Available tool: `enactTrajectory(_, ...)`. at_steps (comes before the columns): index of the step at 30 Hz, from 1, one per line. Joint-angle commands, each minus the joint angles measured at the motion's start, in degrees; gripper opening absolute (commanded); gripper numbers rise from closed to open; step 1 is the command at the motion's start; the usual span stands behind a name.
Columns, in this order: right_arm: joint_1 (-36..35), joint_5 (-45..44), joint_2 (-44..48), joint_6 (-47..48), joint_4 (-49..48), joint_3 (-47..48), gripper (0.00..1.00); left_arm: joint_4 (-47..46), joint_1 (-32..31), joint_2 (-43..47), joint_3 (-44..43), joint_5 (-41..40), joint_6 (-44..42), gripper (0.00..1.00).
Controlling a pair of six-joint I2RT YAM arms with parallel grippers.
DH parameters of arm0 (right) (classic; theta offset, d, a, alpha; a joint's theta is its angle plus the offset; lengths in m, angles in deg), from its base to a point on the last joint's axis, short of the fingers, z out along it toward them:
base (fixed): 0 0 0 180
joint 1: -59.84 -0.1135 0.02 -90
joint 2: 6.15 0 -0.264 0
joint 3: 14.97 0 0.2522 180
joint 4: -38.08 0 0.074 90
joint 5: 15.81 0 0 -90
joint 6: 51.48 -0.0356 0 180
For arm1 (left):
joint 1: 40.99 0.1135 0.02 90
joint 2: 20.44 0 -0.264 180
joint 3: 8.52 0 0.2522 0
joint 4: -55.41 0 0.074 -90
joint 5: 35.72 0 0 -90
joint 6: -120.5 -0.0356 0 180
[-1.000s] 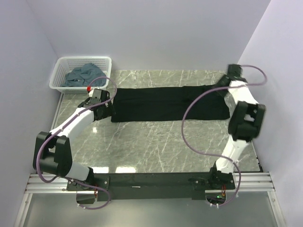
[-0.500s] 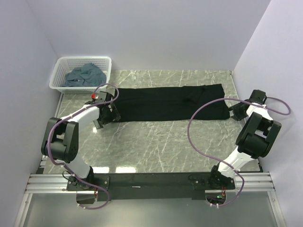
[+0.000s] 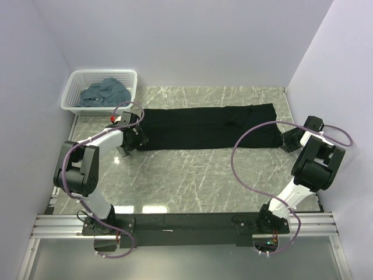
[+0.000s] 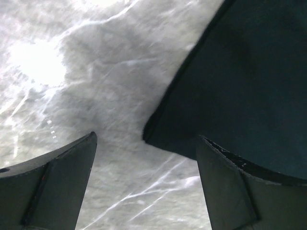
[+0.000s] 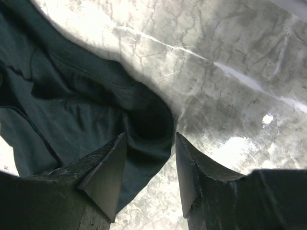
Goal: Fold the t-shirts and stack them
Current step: Fold the tshirt
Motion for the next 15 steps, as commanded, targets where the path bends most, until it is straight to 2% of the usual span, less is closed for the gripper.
enactTrajectory(1, 0.74, -0.34, -1.09, -0.63, -2.02, 0.08, 0.52, -2.08, 0.03, -1.72, -2.11, -0.29, 1.71, 0.89)
enactTrajectory(3, 0.66, -0.51, -1.62, -0.72, -2.02, -0.18, 0.52, -2.08, 0.03, -2.16, -2.20, -0.37, 1.71, 0.88)
enactTrajectory(7, 0.66, -1.56, -2.15, -1.16, -2.46, -0.97, 0.52, -1.99, 0.03, -3.30, -2.11, -1.16, 1.71, 0.77)
enactTrajectory(9, 0.66, -1.74, -2.76, -0.81, -2.55, -1.33, 0.48, -1.90, 0.03, -3.83, -2.11, -1.17, 1.80, 0.73)
enactTrajectory(15, 0.48, -2.27, -3.38, -1.07, -1.94, -0.71, 0.40, -1.38, -0.06, -5.42, -1.93, -1.25, 1.97, 0.42)
